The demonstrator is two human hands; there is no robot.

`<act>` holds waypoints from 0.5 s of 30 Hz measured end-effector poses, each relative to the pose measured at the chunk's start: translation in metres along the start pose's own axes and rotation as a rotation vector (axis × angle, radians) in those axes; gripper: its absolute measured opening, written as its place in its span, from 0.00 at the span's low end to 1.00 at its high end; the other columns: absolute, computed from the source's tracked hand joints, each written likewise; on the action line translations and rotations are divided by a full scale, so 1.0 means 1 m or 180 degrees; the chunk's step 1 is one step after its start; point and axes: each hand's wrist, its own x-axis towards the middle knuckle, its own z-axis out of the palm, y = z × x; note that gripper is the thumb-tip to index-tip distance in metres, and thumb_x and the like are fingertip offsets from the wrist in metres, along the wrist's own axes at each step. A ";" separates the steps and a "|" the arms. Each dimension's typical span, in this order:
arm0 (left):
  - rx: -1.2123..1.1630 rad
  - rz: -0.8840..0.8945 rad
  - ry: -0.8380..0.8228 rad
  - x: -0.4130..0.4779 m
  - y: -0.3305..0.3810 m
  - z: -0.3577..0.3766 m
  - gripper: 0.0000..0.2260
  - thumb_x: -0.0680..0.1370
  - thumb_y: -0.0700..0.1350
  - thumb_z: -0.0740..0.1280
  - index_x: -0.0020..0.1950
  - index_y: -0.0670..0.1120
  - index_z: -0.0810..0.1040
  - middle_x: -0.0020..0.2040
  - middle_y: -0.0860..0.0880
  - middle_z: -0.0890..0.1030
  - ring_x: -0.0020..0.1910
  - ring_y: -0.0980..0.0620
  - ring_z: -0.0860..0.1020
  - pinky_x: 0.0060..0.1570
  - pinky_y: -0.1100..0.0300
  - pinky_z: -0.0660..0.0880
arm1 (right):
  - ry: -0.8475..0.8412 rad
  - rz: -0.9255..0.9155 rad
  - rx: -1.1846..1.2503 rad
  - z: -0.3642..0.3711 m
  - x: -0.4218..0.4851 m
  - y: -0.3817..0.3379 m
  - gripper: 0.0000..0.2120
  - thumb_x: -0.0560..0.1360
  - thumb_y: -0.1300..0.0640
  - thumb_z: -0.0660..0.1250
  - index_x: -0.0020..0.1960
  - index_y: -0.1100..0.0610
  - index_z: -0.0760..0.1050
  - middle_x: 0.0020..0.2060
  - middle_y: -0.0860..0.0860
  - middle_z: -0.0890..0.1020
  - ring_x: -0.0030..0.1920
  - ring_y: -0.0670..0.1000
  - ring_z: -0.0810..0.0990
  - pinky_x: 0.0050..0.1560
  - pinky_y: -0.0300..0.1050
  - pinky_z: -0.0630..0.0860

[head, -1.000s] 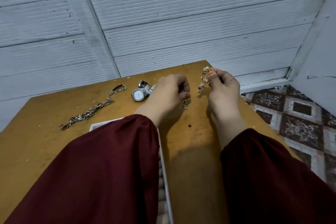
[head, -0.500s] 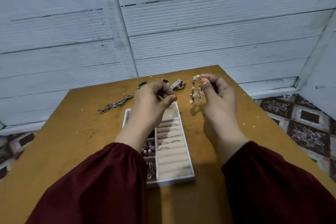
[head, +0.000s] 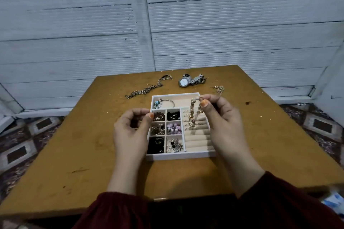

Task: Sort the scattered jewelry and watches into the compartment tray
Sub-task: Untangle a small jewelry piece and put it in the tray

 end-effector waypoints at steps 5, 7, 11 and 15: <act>0.0111 0.0355 0.0278 -0.010 -0.005 -0.010 0.10 0.74 0.36 0.71 0.40 0.52 0.78 0.37 0.55 0.80 0.35 0.62 0.75 0.37 0.74 0.70 | -0.0213 0.0113 -0.0158 0.015 -0.022 0.002 0.07 0.78 0.62 0.64 0.45 0.52 0.78 0.36 0.43 0.80 0.37 0.40 0.78 0.40 0.36 0.75; 0.0101 0.0347 0.0368 -0.011 -0.010 -0.011 0.10 0.74 0.37 0.71 0.40 0.53 0.78 0.37 0.54 0.80 0.34 0.63 0.74 0.36 0.74 0.70 | -0.0229 0.0142 -0.0144 0.020 -0.027 0.002 0.07 0.78 0.63 0.63 0.46 0.55 0.77 0.36 0.45 0.80 0.34 0.37 0.77 0.36 0.31 0.74; 0.0258 0.0459 0.0338 -0.013 -0.020 -0.012 0.09 0.75 0.40 0.70 0.43 0.54 0.78 0.43 0.47 0.81 0.36 0.57 0.75 0.38 0.69 0.72 | -0.0336 0.0137 -0.0089 0.029 -0.033 0.000 0.05 0.77 0.66 0.63 0.46 0.59 0.77 0.39 0.49 0.80 0.33 0.35 0.77 0.33 0.28 0.72; 0.0380 0.0547 0.0290 -0.012 -0.021 -0.012 0.11 0.75 0.40 0.70 0.42 0.57 0.76 0.43 0.48 0.80 0.36 0.59 0.74 0.38 0.70 0.71 | -0.0326 0.0124 -0.0229 0.032 -0.035 0.004 0.05 0.77 0.65 0.63 0.47 0.60 0.77 0.38 0.48 0.80 0.33 0.37 0.78 0.35 0.29 0.74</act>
